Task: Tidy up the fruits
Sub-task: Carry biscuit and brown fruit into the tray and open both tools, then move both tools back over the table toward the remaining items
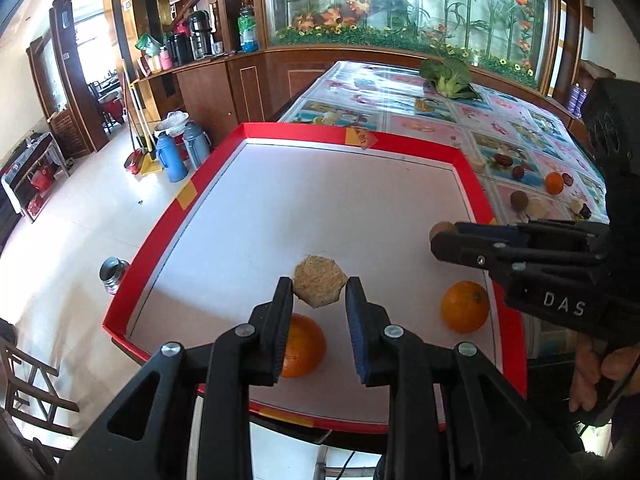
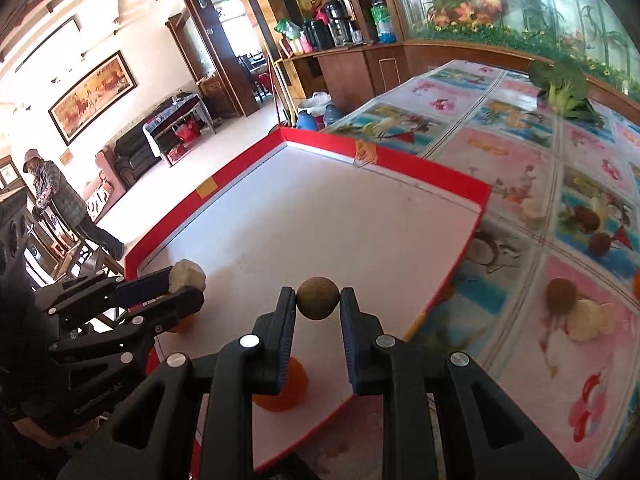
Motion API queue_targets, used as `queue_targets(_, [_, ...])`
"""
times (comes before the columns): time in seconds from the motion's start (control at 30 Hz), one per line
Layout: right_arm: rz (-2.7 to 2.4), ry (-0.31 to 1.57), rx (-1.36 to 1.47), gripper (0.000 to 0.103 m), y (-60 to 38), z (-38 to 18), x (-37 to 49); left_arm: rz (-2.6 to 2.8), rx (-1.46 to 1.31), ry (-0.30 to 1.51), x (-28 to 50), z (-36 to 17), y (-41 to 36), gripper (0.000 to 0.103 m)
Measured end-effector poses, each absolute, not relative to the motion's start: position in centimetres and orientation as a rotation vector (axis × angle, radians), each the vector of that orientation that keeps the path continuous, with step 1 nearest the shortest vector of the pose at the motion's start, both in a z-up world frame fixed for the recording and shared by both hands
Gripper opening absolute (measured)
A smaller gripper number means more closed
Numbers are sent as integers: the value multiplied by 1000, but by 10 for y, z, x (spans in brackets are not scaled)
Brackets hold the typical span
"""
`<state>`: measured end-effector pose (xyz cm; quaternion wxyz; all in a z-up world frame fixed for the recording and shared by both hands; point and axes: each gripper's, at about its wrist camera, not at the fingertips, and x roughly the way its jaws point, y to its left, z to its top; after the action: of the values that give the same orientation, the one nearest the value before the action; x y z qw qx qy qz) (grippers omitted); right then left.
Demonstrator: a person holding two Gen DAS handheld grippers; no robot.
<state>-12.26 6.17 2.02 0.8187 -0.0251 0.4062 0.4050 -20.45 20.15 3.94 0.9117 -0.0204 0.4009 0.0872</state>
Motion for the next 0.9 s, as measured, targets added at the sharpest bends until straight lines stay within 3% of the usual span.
queue_targets(0.27, [852,887,-54,25,57,19,-125,218,-50,839,-201,39,205,31])
queue_targets(0.33, [868,886,-32,28,54,20,-125,228,-59,846,-201,39,206,47])
queue_targets(0.37, [870,880,-20,30,50,22,-126,237,-69,849,-201,39,207,62])
queue_targets(0.4, [875,871,-6,35,46,25,-127,246,-75,847,-201,40,208,71])
queue_targets(0.5, [868,818,29,44,32,35,-130,255,-66,830,-203,44,206,71])
queue_targets(0.9, [693,702,111,49,-56,54,-123,194,-6,799,-203,55,180,79])
